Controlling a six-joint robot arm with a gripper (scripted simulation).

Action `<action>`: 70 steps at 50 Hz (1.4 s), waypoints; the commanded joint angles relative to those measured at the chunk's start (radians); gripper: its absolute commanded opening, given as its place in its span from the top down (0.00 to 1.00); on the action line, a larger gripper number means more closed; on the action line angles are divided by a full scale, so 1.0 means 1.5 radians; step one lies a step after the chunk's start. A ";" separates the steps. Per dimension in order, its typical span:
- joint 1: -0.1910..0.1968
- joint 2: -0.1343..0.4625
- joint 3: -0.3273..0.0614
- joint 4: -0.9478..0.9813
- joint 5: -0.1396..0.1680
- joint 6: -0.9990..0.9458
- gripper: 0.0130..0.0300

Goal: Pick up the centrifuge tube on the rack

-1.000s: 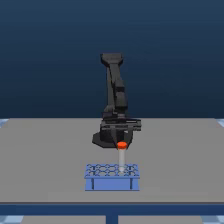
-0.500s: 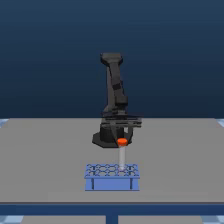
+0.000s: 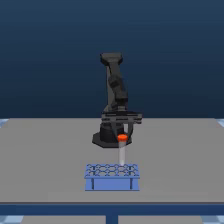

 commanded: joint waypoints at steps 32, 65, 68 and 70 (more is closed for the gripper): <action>0.000 -0.012 -0.020 0.122 -0.027 -0.136 1.00; 0.000 -0.012 -0.020 0.122 -0.027 -0.136 1.00; 0.000 -0.012 -0.020 0.122 -0.027 -0.136 1.00; 0.000 -0.012 -0.020 0.122 -0.027 -0.136 1.00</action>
